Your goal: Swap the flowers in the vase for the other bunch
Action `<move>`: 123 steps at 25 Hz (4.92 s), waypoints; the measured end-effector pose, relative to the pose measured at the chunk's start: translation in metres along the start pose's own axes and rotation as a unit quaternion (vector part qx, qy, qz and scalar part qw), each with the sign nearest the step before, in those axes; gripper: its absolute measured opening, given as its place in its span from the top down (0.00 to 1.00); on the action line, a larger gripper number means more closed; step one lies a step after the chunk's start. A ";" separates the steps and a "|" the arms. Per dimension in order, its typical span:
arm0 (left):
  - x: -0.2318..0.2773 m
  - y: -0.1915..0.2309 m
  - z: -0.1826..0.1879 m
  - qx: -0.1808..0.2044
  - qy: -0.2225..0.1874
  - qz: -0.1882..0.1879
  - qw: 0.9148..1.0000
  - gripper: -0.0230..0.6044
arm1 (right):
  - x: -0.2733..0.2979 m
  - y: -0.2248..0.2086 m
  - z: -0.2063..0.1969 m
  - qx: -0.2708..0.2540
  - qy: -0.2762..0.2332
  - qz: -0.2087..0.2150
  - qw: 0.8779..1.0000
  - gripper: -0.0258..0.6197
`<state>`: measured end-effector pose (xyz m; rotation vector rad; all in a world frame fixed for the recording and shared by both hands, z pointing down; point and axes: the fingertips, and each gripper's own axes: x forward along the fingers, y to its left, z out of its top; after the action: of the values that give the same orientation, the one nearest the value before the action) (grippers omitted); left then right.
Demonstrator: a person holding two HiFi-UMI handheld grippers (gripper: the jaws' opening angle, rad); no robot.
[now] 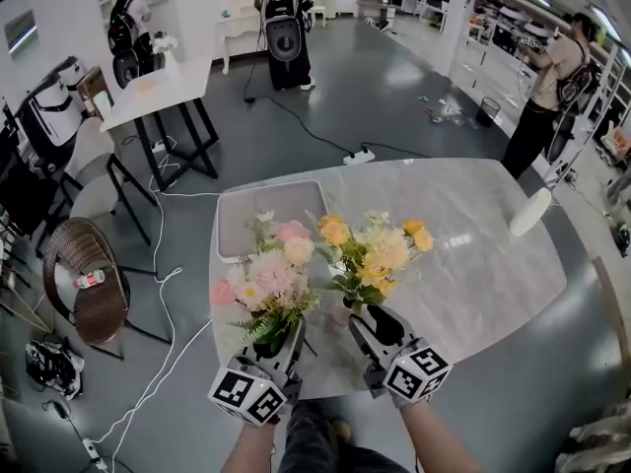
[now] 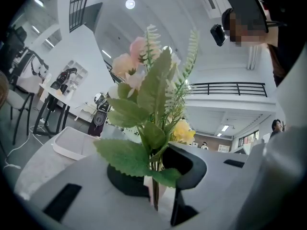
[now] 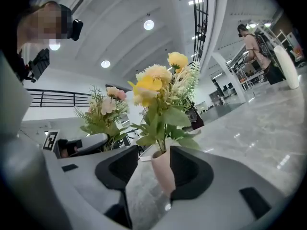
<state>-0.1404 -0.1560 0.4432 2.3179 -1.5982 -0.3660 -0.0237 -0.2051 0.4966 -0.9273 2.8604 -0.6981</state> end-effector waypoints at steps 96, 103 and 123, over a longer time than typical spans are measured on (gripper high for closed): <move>0.011 -0.029 0.050 -0.005 -0.053 -0.012 0.999 0.82 | -0.046 0.015 0.175 -0.094 -0.198 0.003 0.976 0.85; 0.017 -0.035 0.053 -0.001 -0.058 -0.030 0.998 0.82 | -0.056 0.011 0.169 -0.090 -0.206 -0.010 0.974 0.85; 0.066 -0.043 0.071 0.001 -0.068 -0.072 0.995 0.82 | -0.088 -0.026 0.165 -0.073 -0.210 -0.071 0.972 0.85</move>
<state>-0.1069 -0.2109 0.3586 2.4633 -1.4949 -0.5680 0.0931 -0.2394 0.3527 -1.1475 2.5107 -0.2578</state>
